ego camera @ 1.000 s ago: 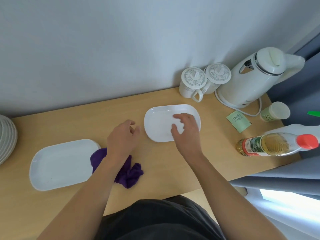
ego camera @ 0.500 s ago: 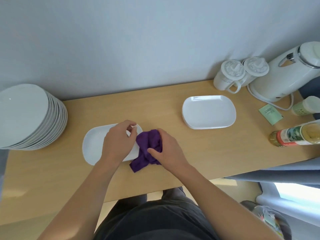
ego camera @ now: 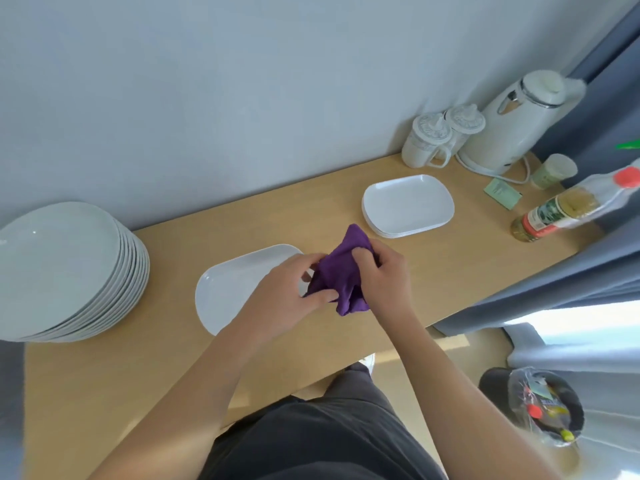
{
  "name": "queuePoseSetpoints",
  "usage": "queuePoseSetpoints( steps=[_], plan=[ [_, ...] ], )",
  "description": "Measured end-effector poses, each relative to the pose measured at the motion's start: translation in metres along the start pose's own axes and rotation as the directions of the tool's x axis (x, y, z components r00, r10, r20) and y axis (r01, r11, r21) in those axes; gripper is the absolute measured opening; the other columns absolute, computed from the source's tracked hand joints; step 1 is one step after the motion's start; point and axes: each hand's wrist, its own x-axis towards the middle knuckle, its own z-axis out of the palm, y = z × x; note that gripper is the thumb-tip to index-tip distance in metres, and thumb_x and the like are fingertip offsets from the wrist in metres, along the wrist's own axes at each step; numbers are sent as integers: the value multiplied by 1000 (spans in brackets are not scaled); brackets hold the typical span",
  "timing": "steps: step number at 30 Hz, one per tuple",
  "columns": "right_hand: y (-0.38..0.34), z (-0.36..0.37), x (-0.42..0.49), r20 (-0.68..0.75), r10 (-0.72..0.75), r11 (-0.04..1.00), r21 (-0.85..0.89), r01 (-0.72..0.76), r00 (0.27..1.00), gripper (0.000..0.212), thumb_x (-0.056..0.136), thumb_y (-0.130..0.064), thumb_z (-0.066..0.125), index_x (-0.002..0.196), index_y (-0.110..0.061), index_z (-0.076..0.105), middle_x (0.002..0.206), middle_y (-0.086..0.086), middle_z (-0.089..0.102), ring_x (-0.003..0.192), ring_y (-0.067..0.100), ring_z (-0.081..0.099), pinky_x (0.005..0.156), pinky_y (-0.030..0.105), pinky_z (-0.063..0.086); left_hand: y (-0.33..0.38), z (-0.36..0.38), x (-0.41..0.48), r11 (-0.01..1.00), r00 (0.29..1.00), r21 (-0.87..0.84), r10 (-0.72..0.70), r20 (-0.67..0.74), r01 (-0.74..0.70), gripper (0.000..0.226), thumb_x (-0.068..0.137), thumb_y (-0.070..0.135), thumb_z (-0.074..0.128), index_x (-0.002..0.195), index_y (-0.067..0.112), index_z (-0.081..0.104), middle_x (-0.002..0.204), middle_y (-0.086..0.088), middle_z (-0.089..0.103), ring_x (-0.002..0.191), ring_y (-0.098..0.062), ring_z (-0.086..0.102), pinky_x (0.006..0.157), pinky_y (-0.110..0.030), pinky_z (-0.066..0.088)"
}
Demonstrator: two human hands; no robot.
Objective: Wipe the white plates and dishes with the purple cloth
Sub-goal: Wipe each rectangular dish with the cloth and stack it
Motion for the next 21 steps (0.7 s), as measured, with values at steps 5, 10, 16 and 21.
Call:
queuePoseSetpoints(
  steps=[5, 10, 16, 21],
  plan=[
    [-12, -7, -9, -14, -17, 1000, -7, 17, 1000, 9, 96, -16, 56, 99, -14, 64, 72, -8, 63, 64, 10, 57, 61, 25, 48, 11, -5, 2, 997, 995, -74, 30, -91, -37, 13, 94, 27, 65, 107, 26, 62, 96, 13, 70, 91, -2, 65, 81, -26, 54],
    [2, -14, -13, -19, -111, 994, -21, 111, 994, 37, 100, -26, 59, 130, -46, 52, 105, -9, 66, 84, 16, 64, 77, 29, 54, 7, -6, 6, 972, 993, -234, -33, -112, 6, 5, 97, 22, 60, 98, 25, 64, 96, 11, 73, 92, -11, 69, 89, -42, 54],
    [18, -4, -18, 320, -180, 945, -206, 254, 930, 72, 82, -38, 81, 144, -34, 44, 135, -16, 55, 120, -2, 52, 97, 15, 45, 6, -21, 4, 888, 988, -460, -77, -136, 6, 9, 98, 12, 58, 93, 19, 62, 90, -1, 75, 87, -25, 71, 79, -36, 60],
    [3, 20, -12, 243, -224, 959, -120, 258, 944, 37, 86, -21, 77, 111, -44, 62, 98, -17, 69, 89, 9, 65, 78, 23, 52, -7, -42, -8, 868, 963, -496, -134, -232, 1, 10, 97, 10, 60, 94, 16, 68, 93, 1, 74, 85, -18, 71, 76, -29, 57]
  ],
)
